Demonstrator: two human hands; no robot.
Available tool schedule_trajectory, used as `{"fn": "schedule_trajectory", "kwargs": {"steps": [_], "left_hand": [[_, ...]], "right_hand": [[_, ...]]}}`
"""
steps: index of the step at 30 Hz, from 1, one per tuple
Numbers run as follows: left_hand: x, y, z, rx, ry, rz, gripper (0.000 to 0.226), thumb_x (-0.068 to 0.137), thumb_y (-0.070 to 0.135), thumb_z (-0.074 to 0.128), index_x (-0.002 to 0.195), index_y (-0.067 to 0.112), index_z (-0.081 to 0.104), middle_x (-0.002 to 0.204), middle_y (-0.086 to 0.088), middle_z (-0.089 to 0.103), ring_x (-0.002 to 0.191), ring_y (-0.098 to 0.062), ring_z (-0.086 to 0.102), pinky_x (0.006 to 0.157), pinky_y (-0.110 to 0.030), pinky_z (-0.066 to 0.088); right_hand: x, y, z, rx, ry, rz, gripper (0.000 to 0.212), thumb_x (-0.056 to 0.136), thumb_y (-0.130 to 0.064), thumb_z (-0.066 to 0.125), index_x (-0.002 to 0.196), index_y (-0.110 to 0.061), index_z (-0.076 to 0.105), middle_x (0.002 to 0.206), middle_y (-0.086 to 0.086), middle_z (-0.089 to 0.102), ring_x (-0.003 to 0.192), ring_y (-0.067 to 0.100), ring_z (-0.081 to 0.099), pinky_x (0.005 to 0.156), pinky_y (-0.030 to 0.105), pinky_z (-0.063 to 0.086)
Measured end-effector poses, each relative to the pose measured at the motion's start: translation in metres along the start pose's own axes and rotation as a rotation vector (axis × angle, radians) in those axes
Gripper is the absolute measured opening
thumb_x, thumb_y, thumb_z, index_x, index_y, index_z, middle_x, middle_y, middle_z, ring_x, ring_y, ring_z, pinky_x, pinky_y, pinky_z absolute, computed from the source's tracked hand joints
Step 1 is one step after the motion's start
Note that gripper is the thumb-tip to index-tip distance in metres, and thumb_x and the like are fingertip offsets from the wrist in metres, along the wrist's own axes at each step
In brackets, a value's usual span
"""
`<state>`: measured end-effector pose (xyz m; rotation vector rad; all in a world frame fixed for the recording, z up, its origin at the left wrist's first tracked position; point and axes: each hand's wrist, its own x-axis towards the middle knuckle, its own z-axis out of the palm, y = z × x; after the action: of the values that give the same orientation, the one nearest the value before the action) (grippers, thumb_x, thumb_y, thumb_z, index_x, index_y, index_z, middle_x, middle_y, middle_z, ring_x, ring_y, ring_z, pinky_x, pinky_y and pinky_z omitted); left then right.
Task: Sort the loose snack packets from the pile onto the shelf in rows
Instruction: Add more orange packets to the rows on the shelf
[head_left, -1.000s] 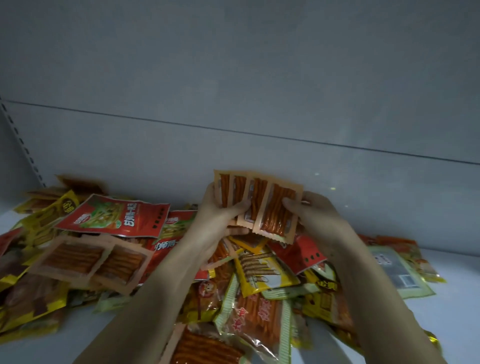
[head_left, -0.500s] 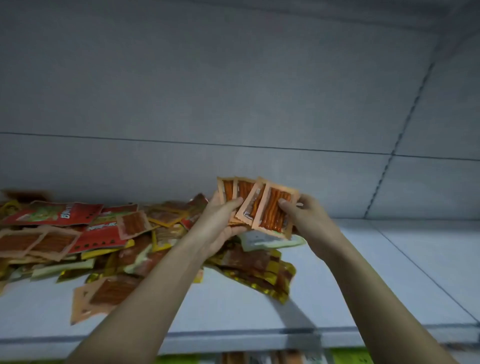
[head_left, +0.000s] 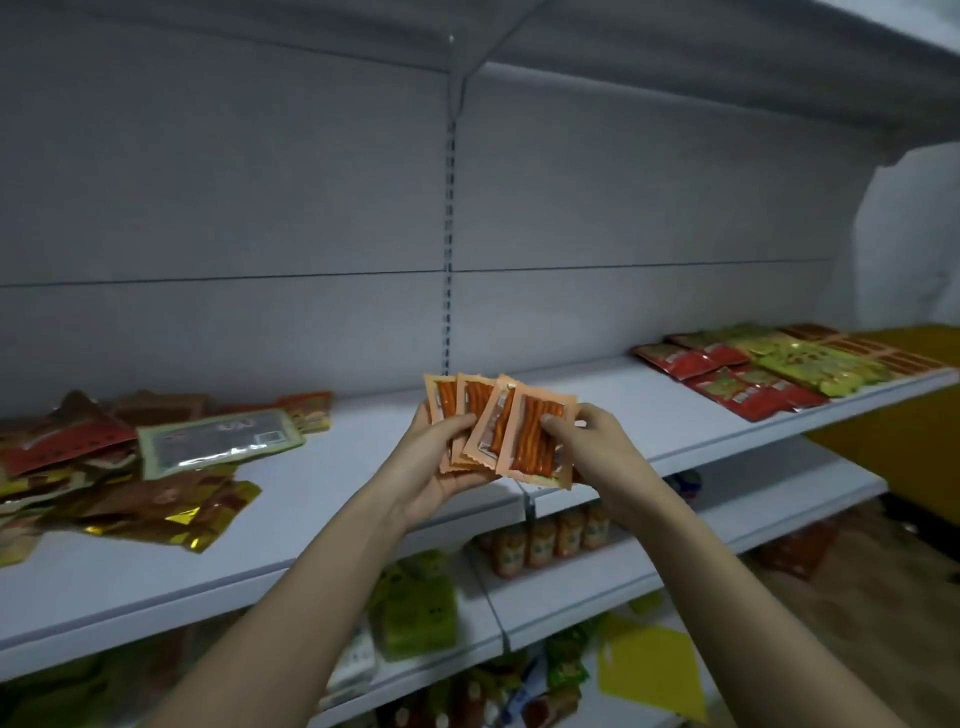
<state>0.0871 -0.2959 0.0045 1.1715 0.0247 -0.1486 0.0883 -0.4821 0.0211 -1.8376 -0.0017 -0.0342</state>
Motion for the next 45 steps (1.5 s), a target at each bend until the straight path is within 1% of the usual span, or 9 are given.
{"fn": "schedule_trajectory", "kwargs": {"steps": [4,9,13,16,22,27,37,43,45], "left_hand": [[0.027,-0.03,0.073,0.016,-0.091,-0.087,0.029,0.103,0.01,0.052,0.13,0.02,0.051,0.105,-0.014,0.076,0.089,-0.031,0.076,0.068,-0.047,0.063],[0.073,-0.068,0.158,0.028,-0.187,-0.21,0.026,0.102,0.014,0.055,0.127,0.009,0.059,0.103,-0.016,0.076,0.085,-0.027,0.076,0.062,-0.04,0.063],[0.132,-0.103,0.228,0.071,-0.27,-0.242,0.028,0.097,0.012,0.062,0.125,0.01,0.062,0.105,-0.015,0.076,0.09,-0.027,0.076,0.072,-0.04,0.064],[0.184,-0.129,0.285,0.08,-0.338,-0.243,0.03,0.094,0.007,0.065,0.123,0.012,0.063,0.103,-0.013,0.077,0.087,-0.025,0.076,0.068,-0.036,0.064],[0.281,-0.161,0.405,0.081,-0.473,-0.25,0.041,0.089,-0.002,0.068,0.126,0.011,0.062,0.108,-0.013,0.076,0.094,-0.028,0.075,0.073,-0.038,0.063],[0.338,-0.176,0.492,0.073,-0.512,-0.275,0.037,0.089,-0.009,0.064,0.123,0.005,0.064,0.098,-0.01,0.078,0.081,-0.021,0.076,0.059,-0.03,0.06],[0.413,-0.229,0.626,0.08,-0.462,-0.257,0.034,0.088,-0.011,0.064,0.116,0.007,0.065,0.094,-0.011,0.078,0.079,-0.022,0.076,0.057,-0.03,0.06],[0.443,-0.255,0.711,0.058,-0.361,-0.244,0.034,0.088,-0.01,0.064,0.118,0.007,0.064,0.095,-0.012,0.078,0.077,-0.023,0.077,0.052,-0.028,0.059],[0.454,-0.263,0.733,0.047,-0.333,-0.238,0.036,0.088,-0.009,0.064,0.12,0.006,0.063,0.099,-0.014,0.077,0.08,-0.025,0.077,0.053,-0.029,0.059]], "right_hand": [[0.005,0.029,-0.077,0.035,0.082,0.044,0.021,0.101,-0.029,0.053,0.114,-0.013,0.058,0.106,0.004,0.07,0.09,0.014,0.071,0.073,0.03,0.058],[0.029,0.06,-0.161,0.086,0.183,0.098,0.015,0.102,-0.028,0.053,0.109,-0.015,0.057,0.097,0.001,0.072,0.076,0.009,0.072,0.057,0.022,0.056],[0.068,0.089,-0.232,0.039,0.25,0.118,0.014,0.1,-0.029,0.055,0.109,-0.017,0.057,0.099,0.001,0.072,0.078,0.009,0.073,0.063,0.026,0.058],[0.101,0.107,-0.291,-0.011,0.303,0.128,0.01,0.1,-0.029,0.055,0.106,-0.021,0.058,0.104,0.002,0.071,0.087,0.011,0.072,0.069,0.025,0.058],[0.163,0.119,-0.41,-0.077,0.424,0.143,0.018,0.102,-0.025,0.053,0.114,-0.013,0.056,0.101,0.001,0.066,0.075,0.006,0.068,0.05,0.012,0.048],[0.206,0.134,-0.492,-0.059,0.468,0.143,0.021,0.102,-0.026,0.053,0.117,-0.012,0.056,0.106,0.003,0.068,0.085,0.01,0.07,0.055,0.015,0.052],[0.278,0.195,-0.64,0.012,0.414,0.119,0.017,0.101,-0.029,0.055,0.114,-0.019,0.057,0.104,-0.003,0.071,0.086,0.009,0.073,0.064,0.022,0.058],[0.321,0.218,-0.735,0.041,0.297,0.103,0.005,0.102,-0.026,0.053,0.105,-0.026,0.057,0.094,-0.013,0.068,0.074,-0.003,0.068,0.052,0.011,0.05],[0.336,0.226,-0.761,0.037,0.251,0.094,0.006,0.102,-0.025,0.053,0.103,-0.028,0.058,0.095,-0.013,0.069,0.078,-0.002,0.069,0.056,0.011,0.052]]}}
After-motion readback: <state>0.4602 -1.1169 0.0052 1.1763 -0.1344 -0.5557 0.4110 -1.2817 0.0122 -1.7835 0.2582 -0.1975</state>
